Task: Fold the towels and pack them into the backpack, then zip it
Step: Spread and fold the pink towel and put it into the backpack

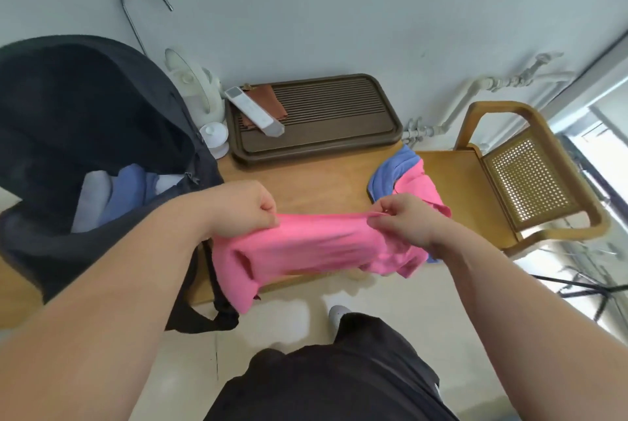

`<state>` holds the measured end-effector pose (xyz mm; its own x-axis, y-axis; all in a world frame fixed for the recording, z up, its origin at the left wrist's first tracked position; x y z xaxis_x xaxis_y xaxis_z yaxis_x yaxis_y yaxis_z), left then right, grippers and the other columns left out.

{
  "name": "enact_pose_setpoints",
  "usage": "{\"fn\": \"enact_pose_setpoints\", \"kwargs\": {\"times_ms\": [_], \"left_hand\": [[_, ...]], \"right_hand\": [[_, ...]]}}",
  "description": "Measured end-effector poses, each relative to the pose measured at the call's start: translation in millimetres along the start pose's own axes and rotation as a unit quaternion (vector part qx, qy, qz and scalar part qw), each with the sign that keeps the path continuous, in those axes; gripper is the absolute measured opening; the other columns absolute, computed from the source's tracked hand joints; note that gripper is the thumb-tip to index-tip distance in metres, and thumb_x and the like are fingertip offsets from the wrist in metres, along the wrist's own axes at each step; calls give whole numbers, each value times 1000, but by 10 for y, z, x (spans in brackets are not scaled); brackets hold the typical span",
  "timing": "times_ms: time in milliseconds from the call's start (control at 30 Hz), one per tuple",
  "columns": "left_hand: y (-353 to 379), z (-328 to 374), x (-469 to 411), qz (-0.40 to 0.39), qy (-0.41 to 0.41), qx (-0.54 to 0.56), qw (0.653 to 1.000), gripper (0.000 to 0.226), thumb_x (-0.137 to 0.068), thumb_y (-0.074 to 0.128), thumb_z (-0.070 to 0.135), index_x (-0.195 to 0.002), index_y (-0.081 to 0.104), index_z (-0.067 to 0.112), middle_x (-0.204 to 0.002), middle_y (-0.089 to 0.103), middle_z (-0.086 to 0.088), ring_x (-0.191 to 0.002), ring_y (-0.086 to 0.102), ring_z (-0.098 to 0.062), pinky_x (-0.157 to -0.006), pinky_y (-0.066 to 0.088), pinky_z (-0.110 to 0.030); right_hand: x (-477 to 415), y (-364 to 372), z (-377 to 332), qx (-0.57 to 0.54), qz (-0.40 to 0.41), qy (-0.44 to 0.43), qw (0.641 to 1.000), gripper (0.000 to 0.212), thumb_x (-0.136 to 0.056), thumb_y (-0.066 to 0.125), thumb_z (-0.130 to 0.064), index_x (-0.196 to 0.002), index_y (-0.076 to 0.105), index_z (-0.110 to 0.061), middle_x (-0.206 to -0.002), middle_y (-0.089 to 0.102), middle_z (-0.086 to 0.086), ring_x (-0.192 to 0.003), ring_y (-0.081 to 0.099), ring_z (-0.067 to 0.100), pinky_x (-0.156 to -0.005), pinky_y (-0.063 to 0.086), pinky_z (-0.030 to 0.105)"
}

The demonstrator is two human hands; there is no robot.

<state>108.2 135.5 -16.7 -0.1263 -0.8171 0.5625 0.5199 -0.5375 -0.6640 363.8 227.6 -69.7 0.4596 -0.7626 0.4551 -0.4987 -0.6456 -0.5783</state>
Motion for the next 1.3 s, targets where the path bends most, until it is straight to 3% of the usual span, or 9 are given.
{"fn": "enact_pose_setpoints", "kwargs": {"times_ms": [133, 267, 367, 600, 767, 900, 1033, 1200, 1300], "left_hand": [[271, -158, -5, -139, 18, 95, 986, 32, -95, 60, 42, -72, 63, 18, -69, 53, -3, -63, 48, -22, -65, 42, -42], [143, -289, -275, 77, -13, 131, 988, 30, -96, 63, 35, -72, 67, 18, -73, 65, 0, -67, 57, -16, -68, 46, -32], [206, -409, -549, 186, -55, 126, 973, 28, -94, 65, 33, -73, 66, 15, -79, 67, -6, -74, 62, -24, -65, 47, -32], [536, -595, -1267, 207, -145, 109, 961, 26, -97, 59, 31, -76, 60, 16, -77, 63, -4, -77, 59, -27, -64, 43, -35], [525, -641, -1673, 233, -180, 113, 949, 23, -99, 56, 30, -77, 60, 23, -73, 63, 1, -70, 58, -20, -63, 47, -36], [380, -755, -1991, 269, -213, 60, 937, 23, -99, 54, 33, -79, 57, 23, -73, 60, 3, -72, 57, -24, -60, 43, -35], [217, -785, -2318, 266, -220, -10, 939, 20, -101, 49, 33, -85, 57, 23, -82, 58, 2, -77, 56, -21, -65, 46, -36], [97, -912, -2583, 295, -226, -33, 928, 21, -99, 52, 30, -85, 58, 16, -85, 55, -5, -82, 55, -28, -66, 43, -38], [140, -858, -2593, 304, -252, -63, 917, 19, -94, 60, 32, -96, 61, 14, -97, 57, -9, -94, 54, -31, -76, 50, -44]], "right_hand": [[125, -179, -140, 60, -104, 16, 993, 7, -89, 73, -26, -89, 75, -19, -83, 73, -1, -77, 64, 8, -74, 52, 26], [-150, -496, -98, 52, 77, 20, 995, 24, -83, 77, -37, -67, 68, -22, -67, 61, -5, -66, 54, 11, -62, 42, 29], [-402, -420, 201, 4, 104, 66, 992, 20, -85, 75, -34, -73, 68, -20, -73, 61, 0, -70, 52, 15, -65, 44, 33], [-1058, -278, 916, -116, 128, 146, 974, 28, -88, 74, -23, -85, 67, 4, -71, 52, 6, -66, 44, 17, -58, 37, 31], [-1700, -364, 1008, -105, 107, 119, 982, 27, -97, 60, -20, -85, 65, 4, -76, 55, 7, -71, 47, 17, -53, 36, 24], [-2210, -386, 935, -5, 105, 93, 990, 39, -97, 54, -18, -61, 43, -14, -63, 48, 3, -71, 44, 25, -56, 25, 35], [-2588, -394, 939, 79, 90, 92, 988, 25, -99, 51, -22, -77, 60, -13, -88, 67, 17, -86, 58, 33, -69, 31, 28], [-2870, -405, 932, 54, 120, 62, 989, 20, -96, 54, -20, -80, 63, -11, -87, 68, 12, -91, 62, 36, -70, 33, 29], [-2823, -329, 970, 31, 92, 58, 994, 27, -94, 62, -29, -110, 69, -8, -105, 70, 9, -103, 62, 30, -76, 35, 25]]}}
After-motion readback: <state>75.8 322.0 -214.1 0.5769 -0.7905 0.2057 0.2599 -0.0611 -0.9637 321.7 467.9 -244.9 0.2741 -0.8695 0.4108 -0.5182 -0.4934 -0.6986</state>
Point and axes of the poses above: each hand's wrist, its own x-axis away from the middle knuckle, its own y-axis out of the palm, z = x × y, the point moved 6 cm from there along -x, towards the middle knuckle
